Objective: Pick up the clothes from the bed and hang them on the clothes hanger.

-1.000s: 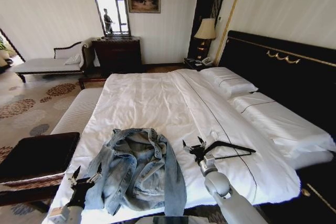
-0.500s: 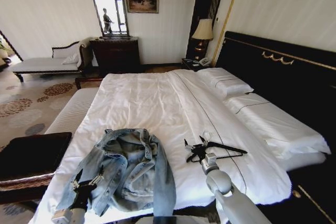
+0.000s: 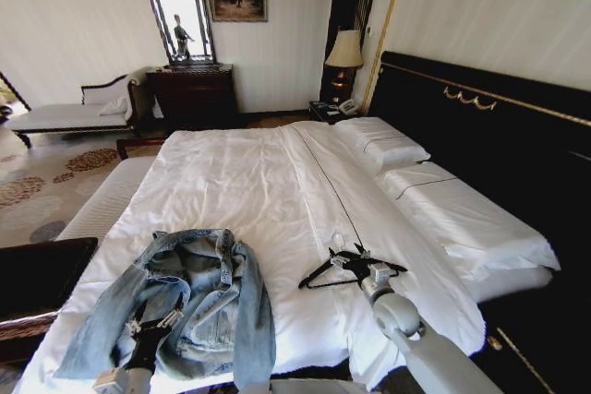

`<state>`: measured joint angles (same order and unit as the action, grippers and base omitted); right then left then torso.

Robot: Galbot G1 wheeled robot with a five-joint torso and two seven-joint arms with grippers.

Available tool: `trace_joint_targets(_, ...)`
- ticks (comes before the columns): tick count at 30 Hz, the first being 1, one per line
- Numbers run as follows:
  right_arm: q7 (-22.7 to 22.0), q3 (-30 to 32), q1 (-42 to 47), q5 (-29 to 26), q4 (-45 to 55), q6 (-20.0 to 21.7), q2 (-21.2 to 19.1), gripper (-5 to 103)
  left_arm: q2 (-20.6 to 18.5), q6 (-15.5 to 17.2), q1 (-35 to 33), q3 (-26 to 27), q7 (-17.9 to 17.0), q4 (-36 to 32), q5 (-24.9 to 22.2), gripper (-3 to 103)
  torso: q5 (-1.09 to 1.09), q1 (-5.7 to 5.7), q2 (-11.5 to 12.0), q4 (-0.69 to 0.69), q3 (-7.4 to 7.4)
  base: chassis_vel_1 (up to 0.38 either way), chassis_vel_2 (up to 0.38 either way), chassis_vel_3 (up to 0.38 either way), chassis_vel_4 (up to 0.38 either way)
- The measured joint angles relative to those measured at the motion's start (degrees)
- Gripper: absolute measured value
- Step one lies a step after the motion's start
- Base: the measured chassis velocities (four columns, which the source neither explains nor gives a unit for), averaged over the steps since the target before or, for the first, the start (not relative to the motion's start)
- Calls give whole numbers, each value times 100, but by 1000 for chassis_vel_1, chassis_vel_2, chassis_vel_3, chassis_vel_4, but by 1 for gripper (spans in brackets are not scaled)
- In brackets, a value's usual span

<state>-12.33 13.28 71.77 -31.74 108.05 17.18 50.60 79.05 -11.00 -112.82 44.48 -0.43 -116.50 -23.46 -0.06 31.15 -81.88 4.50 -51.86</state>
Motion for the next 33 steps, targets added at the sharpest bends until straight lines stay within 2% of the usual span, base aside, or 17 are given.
trace_joint_targets(2,65,-34,-96,-8,1,79,-150,100,7,-11,-4,-11,-3,14,0,100,3,0,0,-1,0,26,10,-5,-17)
trace_joint_targets(4,320,-155,-458,-107,47,422,-732,100,49,-47,-9,-50,-15,54,1,100,5,0,0,-2,0,0,0,0,0)
trace_joint_targets(6,538,-209,-666,-119,43,639,-1087,100,60,-65,-9,-85,-14,76,2,100,6,0,0,-1,0,0,0,0,0)
trace_joint_targets(7,538,-209,-666,-119,43,639,-1087,100,60,-65,-9,-85,-14,76,2,100,6,0,0,-1,0,0,0,0,0)
trace_joint_targets(8,818,-219,-816,-113,-15,866,-1487,100,37,-69,24,-149,-14,110,3,100,9,0,0,-2,-1,0,0,0,0)
trace_joint_targets(10,1136,-214,-922,-90,-104,1064,-1908,100,-29,-70,94,-233,-13,160,5,100,10,1,1,3,-1,0,0,0,0)
trace_joint_targets(12,1258,-223,-964,-84,-131,1097,-2029,100,-44,-70,106,-249,-12,172,6,100,10,1,1,4,-1,0,0,0,0)
trace_joint_targets(16,2157,-520,-1325,-25,-219,1219,-2712,100,-106,-75,136,-314,-12,249,-14,100,6,1,0,1,-1,0,0,0,0)
trace_joint_targets(17,2157,-520,-1325,-25,-219,1219,-2712,100,-106,-75,136,-314,-12,249,-14,100,6,1,0,1,-1,0,0,0,0)
trace_joint_targets(19,2407,-950,-1682,21,-254,1246,-2858,100,-106,-80,141,-320,-12,262,-27,100,5,1,0,0,0,0,0,0,0)
trace_joint_targets(22,2768,-2059,-2539,372,-329,1243,-2920,100,-85,-83,150,-323,-12,274,-34,100,8,0,0,2,0,0,0,0,0)
trace_joint_targets(23,2768,-2059,-2539,372,-329,1243,-2920,100,-85,-83,150,-323,-12,274,-34,100,8,0,0,2,0,0,0,0,0)
trace_joint_targets(26,2860,-3329,-3619,612,-445,1309,-2713,100,-20,-86,151,-325,-11,275,-33,100,7,1,0,0,-1,0,0,0,0)
trace_joint_targets(28,2860,-3521,-3771,626,-478,1337,-2660,100,-6,-87,149,-319,-11,275,-33,100,7,1,1,-1,-1,0,0,0,0)
trace_joint_targets(31,2903,-4890,-4931,519,-727,1531,-2398,100,77,-103,122,-215,-11,275,-61,100,11,1,1,0,-2,0,0,0,0)
trace_joint_targets(32,2941,-5482,-5495,402,-751,1622,-2396,100,119,-113,123,-162,-13,278,-115,100,5,1,1,-1,-1,0,0,0,0)
trace_joint_targets(33,2941,-5482,-5495,402,-751,1622,-2396,100,119,-113,123,-162,-13,278,-115,100,5,1,1,-1,-1,0,0,0,0)
